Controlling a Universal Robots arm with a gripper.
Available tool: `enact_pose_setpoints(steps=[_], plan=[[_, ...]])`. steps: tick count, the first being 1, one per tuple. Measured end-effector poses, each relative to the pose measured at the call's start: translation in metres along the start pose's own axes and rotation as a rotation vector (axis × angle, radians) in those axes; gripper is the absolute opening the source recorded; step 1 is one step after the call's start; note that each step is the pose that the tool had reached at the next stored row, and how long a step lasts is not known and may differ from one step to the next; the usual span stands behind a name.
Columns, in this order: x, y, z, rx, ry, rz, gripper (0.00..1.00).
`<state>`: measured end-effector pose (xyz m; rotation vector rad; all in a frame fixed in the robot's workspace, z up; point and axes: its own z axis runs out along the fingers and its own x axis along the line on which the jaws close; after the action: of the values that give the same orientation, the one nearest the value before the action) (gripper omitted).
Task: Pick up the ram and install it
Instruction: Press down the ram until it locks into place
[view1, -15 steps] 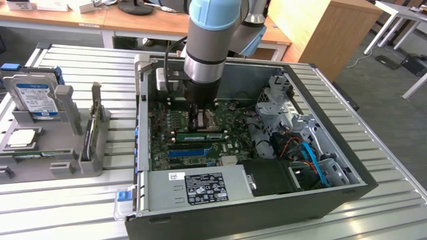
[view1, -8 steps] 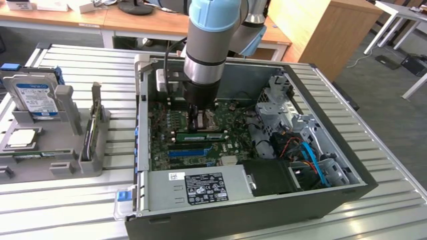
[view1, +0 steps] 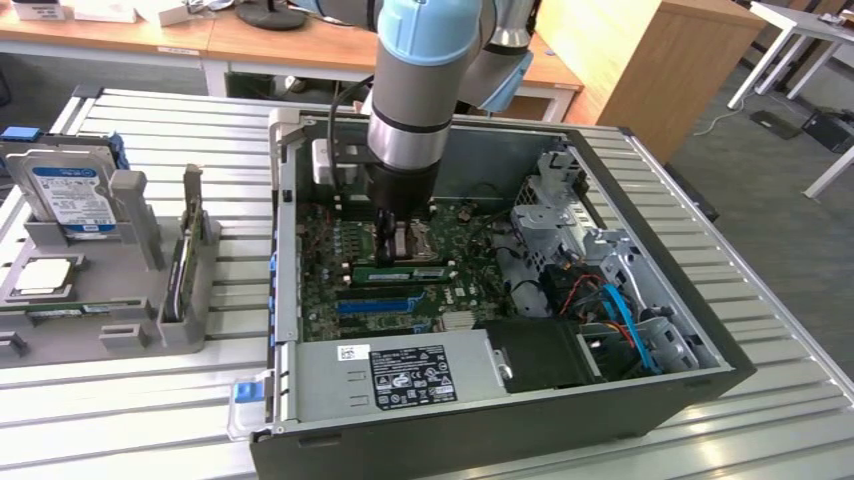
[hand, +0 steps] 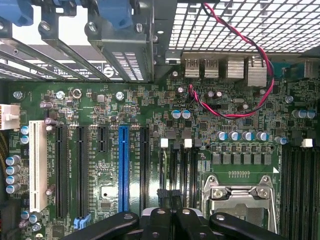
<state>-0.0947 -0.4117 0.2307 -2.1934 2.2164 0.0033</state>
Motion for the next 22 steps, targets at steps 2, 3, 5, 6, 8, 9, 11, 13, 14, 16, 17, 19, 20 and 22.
enact_pose_setpoints(steps=[2, 3, 5, 6, 8, 9, 11, 13, 14, 16, 17, 19, 20, 22], plan=[[0.0, 0.0, 0.0, -0.0001, 0.0002, 0.0, 0.1], [0.0, 0.0, 0.0, 0.0, 0.0001, 0.0, 0.1], [0.0, 0.0, 0.0001, 0.0, 0.0, 0.0, 0.1], [0.0, 0.0, 0.0004, 0.0002, -0.0002, 0.0, 0.1], [0.0, 0.0, 0.0011, 0.0002, -0.0003, 0.0, 0.1], [0.0, 0.0, 0.0012, 0.0001, -0.0001, 0.0, 0.1], [0.0, 0.0, 0.0012, 0.0, -0.0001, 0.0, 0.1], [0.0, 0.0001, 0.0014, 0.0001, -0.0043, 0.0, 0.1], [-0.0001, 0.0001, 0.0016, 0.0002, -0.0053, 0.0, 0.1], [0.0, 0.0, 0.0018, 0.0001, -0.0055, 0.0, 0.1], [0.0, 0.0, 0.0018, 0.0, -0.0054, 0.0, 0.1], [0.0, 0.0, 0.0017, 0.0, -0.0054, 0.0, 0.1], [0.0, 0.0, 0.0018, 0.0, -0.0054, 0.0, 0.1], [0.0, 0.0, 0.0019, 0.0, -0.0054, 0.0, 0.1]])
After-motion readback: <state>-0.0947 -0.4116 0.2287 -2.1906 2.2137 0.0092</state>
